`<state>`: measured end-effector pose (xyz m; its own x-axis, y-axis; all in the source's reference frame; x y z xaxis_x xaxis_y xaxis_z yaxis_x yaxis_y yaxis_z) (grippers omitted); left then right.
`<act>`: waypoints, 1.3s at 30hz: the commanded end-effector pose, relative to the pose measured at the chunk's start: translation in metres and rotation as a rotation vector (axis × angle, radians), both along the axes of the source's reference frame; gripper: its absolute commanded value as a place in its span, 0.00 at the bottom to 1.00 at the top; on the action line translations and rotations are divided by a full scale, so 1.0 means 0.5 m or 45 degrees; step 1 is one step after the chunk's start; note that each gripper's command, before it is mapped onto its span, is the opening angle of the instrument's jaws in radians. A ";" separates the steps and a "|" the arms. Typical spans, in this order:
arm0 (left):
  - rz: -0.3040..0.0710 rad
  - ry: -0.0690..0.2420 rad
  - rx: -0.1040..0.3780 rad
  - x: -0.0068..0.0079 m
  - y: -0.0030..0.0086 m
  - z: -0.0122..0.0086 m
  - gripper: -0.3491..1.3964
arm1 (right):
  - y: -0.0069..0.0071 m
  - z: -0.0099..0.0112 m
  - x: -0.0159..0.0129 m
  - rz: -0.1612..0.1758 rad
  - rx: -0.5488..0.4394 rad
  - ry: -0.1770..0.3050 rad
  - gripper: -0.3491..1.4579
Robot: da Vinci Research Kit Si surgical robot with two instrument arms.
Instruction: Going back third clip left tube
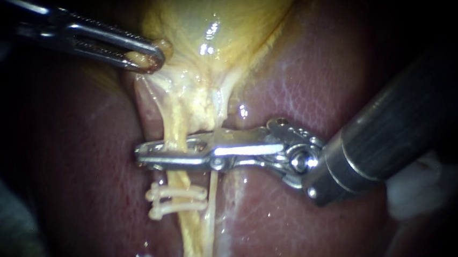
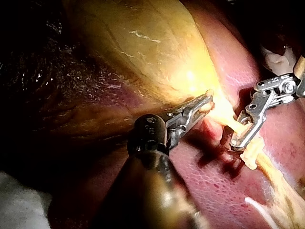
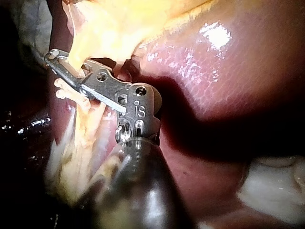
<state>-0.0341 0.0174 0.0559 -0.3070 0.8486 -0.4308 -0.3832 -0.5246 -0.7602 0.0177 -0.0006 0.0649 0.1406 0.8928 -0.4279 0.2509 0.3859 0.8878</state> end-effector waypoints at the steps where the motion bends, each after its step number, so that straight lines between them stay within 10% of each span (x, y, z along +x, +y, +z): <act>1: 0.001 -0.001 0.000 0.0000 0.0000 0.0001 0.00 | -0.0001 0.0002 0.0002 0.000 -0.001 0.000 0.05; 6: 0.001 -0.001 0.000 0.0000 0.0000 0.0001 0.00 | -0.0003 0.0021 0.0022 0.036 -0.044 -0.015 0.39; 22: 0.001 -0.001 0.000 0.0002 0.0000 0.0001 0.00 | -0.0012 0.0100 0.0007 0.043 -0.128 -0.150 0.46; 30: 0.004 -0.003 0.000 0.0010 -0.0001 -0.0001 0.00 | -0.0025 0.0031 -0.0082 0.132 -0.540 -0.144 0.47; 39: 0.004 -0.003 0.001 0.0010 0.0000 0.0000 0.00 | -0.0003 -0.0093 -0.0220 0.018 -0.886 -0.315 0.47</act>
